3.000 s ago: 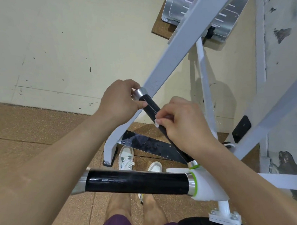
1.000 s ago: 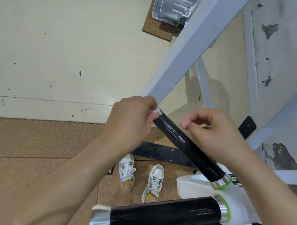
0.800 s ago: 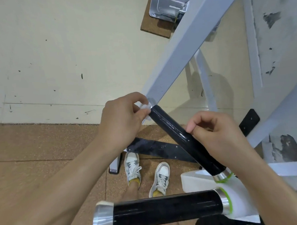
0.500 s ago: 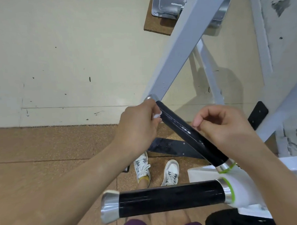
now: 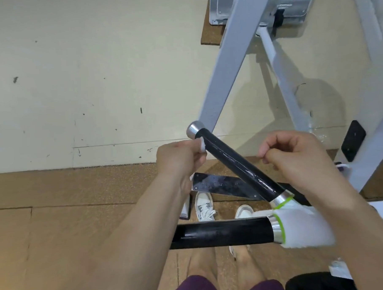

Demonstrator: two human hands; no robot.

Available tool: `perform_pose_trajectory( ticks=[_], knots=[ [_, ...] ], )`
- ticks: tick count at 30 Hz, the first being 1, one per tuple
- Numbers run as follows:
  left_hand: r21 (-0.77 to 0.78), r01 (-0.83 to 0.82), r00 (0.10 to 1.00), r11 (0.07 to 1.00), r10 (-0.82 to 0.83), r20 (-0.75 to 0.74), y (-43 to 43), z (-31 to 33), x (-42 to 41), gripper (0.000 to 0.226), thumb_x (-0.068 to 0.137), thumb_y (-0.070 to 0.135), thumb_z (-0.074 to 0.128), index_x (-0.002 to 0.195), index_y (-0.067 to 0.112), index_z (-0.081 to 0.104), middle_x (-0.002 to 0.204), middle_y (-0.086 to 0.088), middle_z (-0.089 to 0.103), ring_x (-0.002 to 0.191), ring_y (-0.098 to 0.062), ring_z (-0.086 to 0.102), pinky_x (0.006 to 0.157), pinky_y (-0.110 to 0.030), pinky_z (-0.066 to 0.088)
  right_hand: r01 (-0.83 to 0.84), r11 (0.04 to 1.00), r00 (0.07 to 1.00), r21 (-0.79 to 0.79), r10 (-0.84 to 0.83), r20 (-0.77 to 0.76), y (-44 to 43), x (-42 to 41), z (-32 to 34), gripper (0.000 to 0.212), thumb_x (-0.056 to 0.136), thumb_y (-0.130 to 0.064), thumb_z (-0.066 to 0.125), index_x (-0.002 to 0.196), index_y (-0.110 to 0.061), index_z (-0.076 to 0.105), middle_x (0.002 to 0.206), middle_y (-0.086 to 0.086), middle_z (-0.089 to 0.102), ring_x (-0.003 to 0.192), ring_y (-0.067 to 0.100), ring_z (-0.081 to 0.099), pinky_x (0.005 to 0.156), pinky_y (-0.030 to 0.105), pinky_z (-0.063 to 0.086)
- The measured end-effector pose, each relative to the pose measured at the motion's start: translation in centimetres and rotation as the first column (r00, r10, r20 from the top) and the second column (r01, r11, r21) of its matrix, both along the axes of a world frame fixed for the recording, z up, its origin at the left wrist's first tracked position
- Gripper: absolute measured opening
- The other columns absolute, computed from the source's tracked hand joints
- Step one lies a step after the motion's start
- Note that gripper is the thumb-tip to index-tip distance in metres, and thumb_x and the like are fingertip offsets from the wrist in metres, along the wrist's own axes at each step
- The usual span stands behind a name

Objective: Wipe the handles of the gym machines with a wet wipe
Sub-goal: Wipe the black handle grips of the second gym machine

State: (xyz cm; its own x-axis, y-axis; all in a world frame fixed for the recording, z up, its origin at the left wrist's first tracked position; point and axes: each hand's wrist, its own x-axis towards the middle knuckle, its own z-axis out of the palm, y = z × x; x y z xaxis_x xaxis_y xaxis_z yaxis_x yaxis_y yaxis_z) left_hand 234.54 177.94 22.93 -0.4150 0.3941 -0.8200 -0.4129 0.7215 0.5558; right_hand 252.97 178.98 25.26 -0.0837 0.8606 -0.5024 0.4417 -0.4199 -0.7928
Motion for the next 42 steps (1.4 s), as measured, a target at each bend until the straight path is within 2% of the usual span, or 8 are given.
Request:
perform_pose_trajectory(
  ticks=[6, 10, 15, 18, 22, 30, 37, 42],
  knots=[
    [-0.011, 0.0, 1.0, 1.0, 0.0, -0.016, 0.4, 0.5, 1.4, 0.018, 0.08, 0.001, 0.073, 0.093, -0.007, 0.064, 0.076, -0.015, 0.071, 0.06, -0.02, 0.071, 0.065, -0.028, 0.061, -0.037, 0.998, 0.999, -0.042, 0.036, -0.029, 0.0, 0.5, -0.4, 0.028, 0.076, 0.001, 0.053, 0.061, -0.019, 0.066, 0.053, -0.008, 0.058, 0.055, 0.008, 0.052, 0.059, 0.024, 0.042],
    [-0.089, 0.191, 0.98, 0.977, -0.196, -0.043, -0.2, 1.0, 2.2, 0.01, 0.083, -0.006, 0.066, 0.084, -0.001, 0.057, 0.077, -0.018, 0.069, 0.068, -0.028, 0.072, 0.07, -0.036, 0.061, -0.131, 0.987, 0.991, -0.09, 0.134, 0.025, 0.2, 0.8, -1.1, 0.028, 0.077, 0.0, 0.053, 0.06, -0.019, 0.064, 0.05, -0.012, 0.058, 0.043, -0.003, 0.047, 0.049, 0.013, 0.039],
    [-0.029, 0.208, 0.977, 0.978, -0.209, -0.048, -0.5, 1.2, 2.2, 0.018, 0.085, -0.012, 0.058, 0.073, 0.001, 0.055, 0.083, -0.022, 0.065, 0.069, -0.027, 0.069, 0.058, -0.026, 0.06, -0.233, 0.958, 0.971, -0.164, 0.239, 0.013, 0.8, 1.0, -1.4, 0.017, 0.088, -0.018, 0.056, 0.093, -0.032, 0.066, 0.08, -0.008, 0.067, 0.068, 0.012, 0.066, 0.073, 0.034, 0.057],
    [-0.039, 0.143, 0.988, 0.989, -0.145, -0.048, -0.5, 1.0, 2.2, 0.019, 0.085, -0.013, 0.057, 0.073, 0.002, 0.055, 0.086, -0.023, 0.065, 0.073, -0.029, 0.069, 0.056, -0.025, 0.059, -0.235, 0.953, 0.972, -0.193, 0.231, -0.044, 0.8, 1.2, -1.2, 0.013, 0.088, -0.02, 0.061, 0.09, -0.028, 0.072, 0.084, -0.009, 0.074, 0.08, 0.013, 0.071, 0.086, 0.04, 0.056],
    [-0.068, 0.343, 0.939, 0.937, -0.345, -0.011, -1.1, 1.8, 3.3, 0.022, 0.08, -0.017, 0.061, 0.071, 0.002, 0.054, 0.082, -0.019, 0.065, 0.077, -0.03, 0.07, 0.06, -0.028, 0.061, -0.211, 0.958, 0.977, -0.193, 0.206, -0.048, 0.6, 1.4, -1.1, 0.016, 0.088, -0.016, 0.061, 0.085, -0.023, 0.074, 0.084, -0.006, 0.075, 0.084, 0.016, 0.071, 0.089, 0.043, 0.054],
    [-0.051, 0.327, 0.917, 0.944, -0.329, -0.223, -1.5, 1.2, 2.7, 0.026, 0.074, -0.015, 0.068, 0.062, 0.007, 0.058, 0.067, -0.011, 0.066, 0.072, -0.027, 0.071, 0.072, -0.038, 0.061, -0.334, 0.937, 0.941, -0.102, 0.338, 0.016, 0.2, 2.0, -0.7, 0.018, 0.089, -0.017, 0.058, 0.088, -0.026, 0.074, 0.081, -0.009, 0.073, 0.078, 0.009, 0.067, 0.077, 0.026, 0.052],
    [-0.05, 0.665, 0.707, 0.745, -0.65, -0.279, -3.7, 2.6, 5.2, 0.027, 0.068, -0.002, 0.074, 0.055, 0.018, 0.061, 0.065, -0.001, 0.069, 0.071, -0.023, 0.071, 0.072, -0.043, 0.06, -0.323, 0.942, 0.945, -0.087, 0.326, 0.018, -0.5, 2.5, -1.3, 0.017, 0.088, -0.02, 0.059, 0.092, -0.029, 0.072, 0.084, -0.007, 0.073, 0.08, 0.011, 0.068, 0.079, 0.036, 0.056],
    [-0.088, 0.659, 0.69, 0.747, -0.647, -0.325, -3.3, 2.3, 5.0, 0.028, 0.066, -0.004, 0.07, 0.053, 0.018, 0.057, 0.066, -0.004, 0.07, 0.073, -0.025, 0.071, 0.074, -0.044, 0.059, -0.367, 0.928, 0.926, -0.067, 0.371, 0.07, -0.6, 3.1, -1.1, 0.019, 0.088, -0.02, 0.057, 0.09, -0.031, 0.072, 0.083, -0.008, 0.073, 0.08, 0.011, 0.068, 0.08, 0.04, 0.056]
  ],
)
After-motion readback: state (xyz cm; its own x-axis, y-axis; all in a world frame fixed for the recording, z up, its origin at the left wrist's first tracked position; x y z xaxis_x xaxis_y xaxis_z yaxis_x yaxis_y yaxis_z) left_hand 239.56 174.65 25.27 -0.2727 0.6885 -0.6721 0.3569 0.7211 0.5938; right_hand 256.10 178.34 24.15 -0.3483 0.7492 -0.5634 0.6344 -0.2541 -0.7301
